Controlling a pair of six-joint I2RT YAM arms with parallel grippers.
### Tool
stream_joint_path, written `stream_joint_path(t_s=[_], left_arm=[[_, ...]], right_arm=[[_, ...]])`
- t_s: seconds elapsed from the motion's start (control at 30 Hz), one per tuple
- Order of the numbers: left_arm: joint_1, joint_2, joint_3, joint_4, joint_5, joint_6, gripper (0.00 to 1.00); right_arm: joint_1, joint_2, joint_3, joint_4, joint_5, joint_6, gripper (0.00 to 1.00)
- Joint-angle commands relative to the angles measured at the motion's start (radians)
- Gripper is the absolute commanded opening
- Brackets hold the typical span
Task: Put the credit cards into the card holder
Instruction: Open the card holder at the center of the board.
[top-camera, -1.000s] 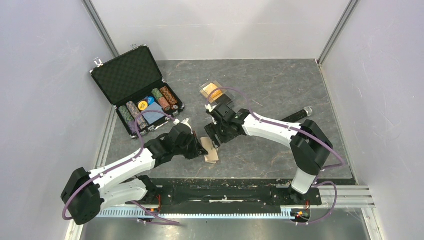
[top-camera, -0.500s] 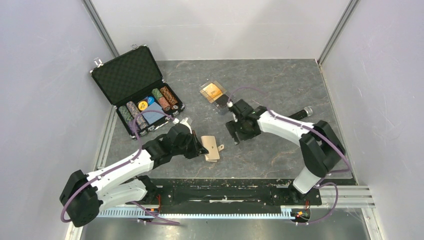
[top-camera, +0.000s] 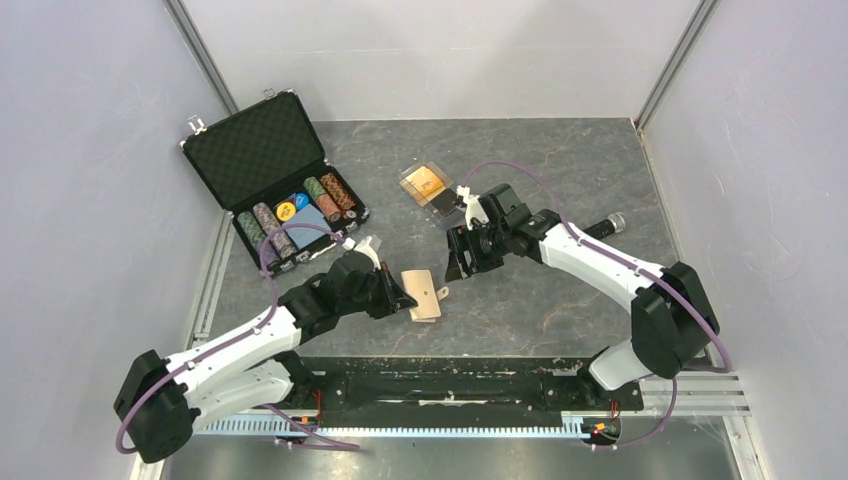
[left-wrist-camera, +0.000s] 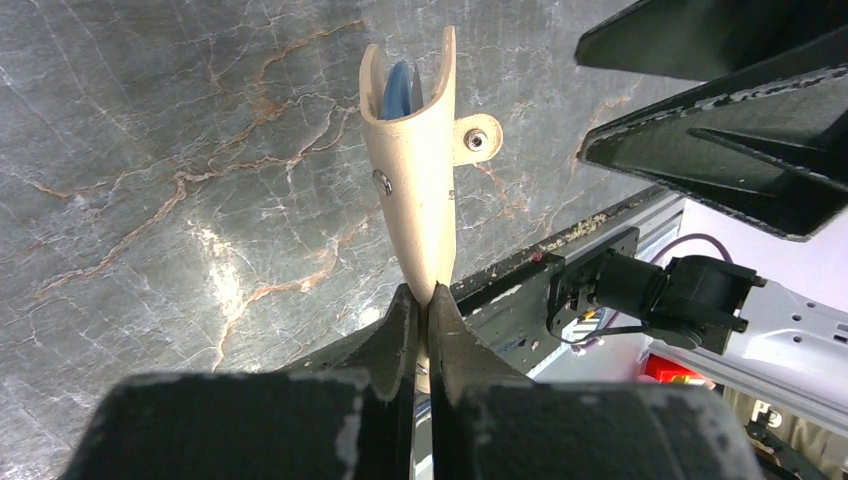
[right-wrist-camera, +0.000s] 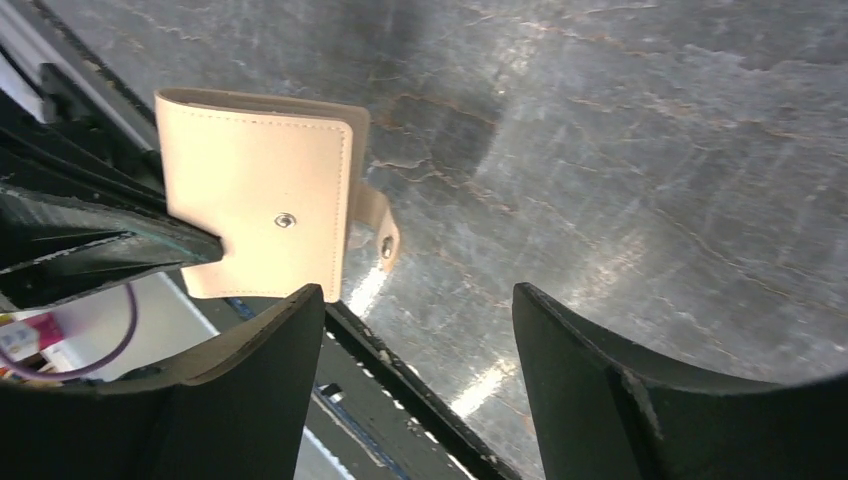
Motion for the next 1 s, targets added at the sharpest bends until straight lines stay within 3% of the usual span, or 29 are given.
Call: stream_joint_path(t_s=[0.0,0.4,0.8,0.97], left_arm=[[-0.006,-0.033,-0.006,0.055,0.002,-0.042,0.02],[-0.006,-0.046,-0.012,0.054,0.01,-0.046,0.02],[-0.006,-0.055,-0.02,0.054,0.014,-0.051,0.02],[-0.006,-0.063,-0.027,0.054,0.02,-0.055,0.02]], right_arm=[[0.001,0.017,-0.034,0.091,-0.143,0.053,0.68],[0.027,0.095,-0.102,0.179,-0.183,0.108,0.5],[0.043,0.178,-0.064,0.205,-0.193,0.135,0.34],[0.045,0.189,-0.062,0.216,-0.211,0.139,0.33]])
